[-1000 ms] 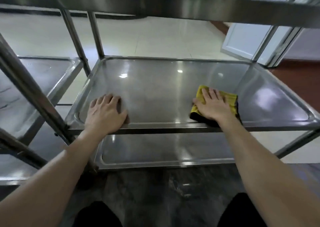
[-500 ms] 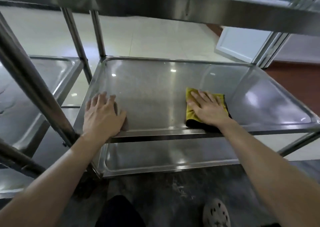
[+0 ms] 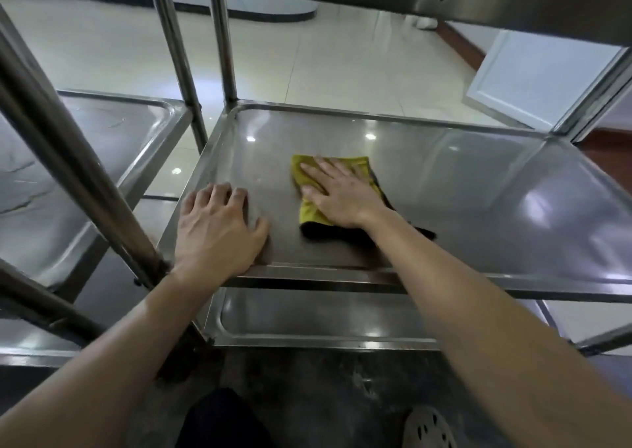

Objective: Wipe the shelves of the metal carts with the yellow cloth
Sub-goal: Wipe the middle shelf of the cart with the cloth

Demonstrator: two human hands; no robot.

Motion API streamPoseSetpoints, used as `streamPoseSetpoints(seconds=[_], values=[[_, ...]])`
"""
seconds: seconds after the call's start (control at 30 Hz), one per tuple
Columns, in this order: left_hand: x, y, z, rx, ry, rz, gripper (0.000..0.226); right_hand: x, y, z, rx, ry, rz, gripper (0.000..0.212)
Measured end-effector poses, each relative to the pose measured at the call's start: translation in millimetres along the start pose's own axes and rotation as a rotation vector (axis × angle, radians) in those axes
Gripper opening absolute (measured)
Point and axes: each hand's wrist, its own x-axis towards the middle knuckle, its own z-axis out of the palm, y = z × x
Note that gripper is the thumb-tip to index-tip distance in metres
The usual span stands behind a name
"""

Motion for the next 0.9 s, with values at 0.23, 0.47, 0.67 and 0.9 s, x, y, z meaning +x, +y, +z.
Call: streamPoseSetpoints(seconds=[0.23,0.47,0.67,0.9], values=[[3.1,0.4,5.7,0.018,0.013,0.0,0.067,-5.2,141.5,-25.6,-0.005,0.129,0.624,0.08],[3.8,-2.7,3.3,-0.016,0.018,0.007,0.06,72.1,-79.7,10.0,-0.005,-0.011,0.04,0.067],[4.6,-7.0,2.8,-0.049,0.001,0.014,0.051,-40.3,80.2,-11.9,-0.031,0.028,0.219,0.068],[5.9,-4.5,7.2,-0.042,-0.012,0.0,0.051,-91.2,115.9,-11.6,0.003,0.13,0.651,0.071]])
